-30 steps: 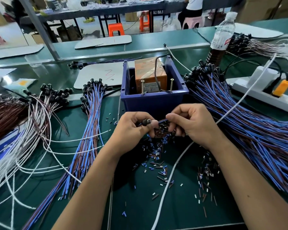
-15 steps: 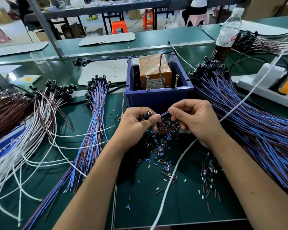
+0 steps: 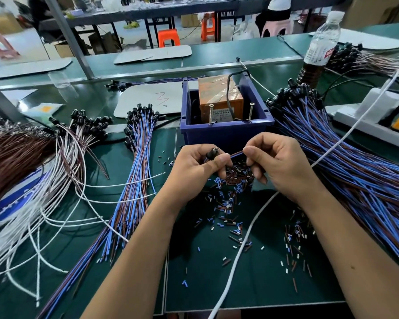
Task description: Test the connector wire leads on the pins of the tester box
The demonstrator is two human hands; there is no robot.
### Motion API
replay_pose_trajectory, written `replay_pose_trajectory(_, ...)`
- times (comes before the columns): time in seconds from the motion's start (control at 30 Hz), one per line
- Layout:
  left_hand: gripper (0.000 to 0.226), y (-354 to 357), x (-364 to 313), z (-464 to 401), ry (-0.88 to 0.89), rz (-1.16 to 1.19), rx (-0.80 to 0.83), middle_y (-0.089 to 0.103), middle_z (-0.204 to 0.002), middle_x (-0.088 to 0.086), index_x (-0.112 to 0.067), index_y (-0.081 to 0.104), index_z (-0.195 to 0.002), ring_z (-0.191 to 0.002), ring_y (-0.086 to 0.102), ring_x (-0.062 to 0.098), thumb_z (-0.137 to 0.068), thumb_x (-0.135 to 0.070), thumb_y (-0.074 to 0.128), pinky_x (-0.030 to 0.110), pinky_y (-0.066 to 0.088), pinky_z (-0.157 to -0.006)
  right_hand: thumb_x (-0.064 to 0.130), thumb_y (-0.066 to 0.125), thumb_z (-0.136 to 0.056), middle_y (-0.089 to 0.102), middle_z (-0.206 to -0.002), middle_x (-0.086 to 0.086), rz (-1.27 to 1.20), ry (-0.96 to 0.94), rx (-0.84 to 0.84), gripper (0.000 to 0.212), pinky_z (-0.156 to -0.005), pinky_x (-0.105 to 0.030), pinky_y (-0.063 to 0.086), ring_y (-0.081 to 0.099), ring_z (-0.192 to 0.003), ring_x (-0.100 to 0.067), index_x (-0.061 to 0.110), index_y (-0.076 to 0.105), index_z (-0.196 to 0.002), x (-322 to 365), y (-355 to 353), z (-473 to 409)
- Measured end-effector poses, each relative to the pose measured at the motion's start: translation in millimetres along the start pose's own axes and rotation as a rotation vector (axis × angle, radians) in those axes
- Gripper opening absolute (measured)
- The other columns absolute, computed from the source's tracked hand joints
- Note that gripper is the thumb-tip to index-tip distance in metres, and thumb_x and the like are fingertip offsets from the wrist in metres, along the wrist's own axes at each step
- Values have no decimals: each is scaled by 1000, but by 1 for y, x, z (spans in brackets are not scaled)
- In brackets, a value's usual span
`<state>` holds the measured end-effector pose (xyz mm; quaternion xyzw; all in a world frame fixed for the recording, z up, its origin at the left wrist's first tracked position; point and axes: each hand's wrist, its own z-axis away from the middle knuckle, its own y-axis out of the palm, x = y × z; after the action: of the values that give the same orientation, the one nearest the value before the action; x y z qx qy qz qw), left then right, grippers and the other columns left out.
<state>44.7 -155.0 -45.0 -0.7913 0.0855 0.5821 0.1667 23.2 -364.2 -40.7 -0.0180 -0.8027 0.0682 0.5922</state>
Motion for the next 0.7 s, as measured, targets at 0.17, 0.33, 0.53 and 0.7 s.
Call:
replay_pose_trajectory(0.17, 20, -3, -2, 0, 19, 7, 15, 67, -61, -3, -5, 74, -82, -57, 57, 1, -99, -11, 65, 9, 43, -62, 21, 67, -96, 66, -71, -5, -20, -9, 31, 18, -42, -27, 45, 56, -50, -17, 4, 65, -92, 4, 1, 1)
replay_pose_trajectory(0.33, 21, -3, -6, 1, 17, 21, 36, 65, -60, -2, -5, 73, -82, -50, 52, -3, -100, -6, 63, 6, 39, -56, 22, 66, -96, 66, -71, -6, -44, -32, 34, 17, -42, -26, 46, 56, -50, -17, 6, 66, -91, 6, 1, 1)
replay_pose_trajectory(0.53, 20, -5, -5, 2, -19, 72, 17, 63, -58, -1, -5, 73, -81, -45, 48, -1, -99, -10, 63, 7, 36, -49, 24, 66, -99, 65, -71, -5, -77, -93, -11, 16, -43, -25, 47, 56, -50, -15, 12, 67, -89, 1, -4, -1)
replay_pose_trajectory(0.7, 21, -18, -3, -1, -44, 196, -102, 61, -58, 3, -15, 76, -76, -39, 33, 8, -94, -18, 65, 14, 26, -39, 23, 71, -98, 65, -71, -4, -125, -122, -157, 11, -42, -24, 46, 55, -50, -15, 17, 70, -89, 2, -22, -4)
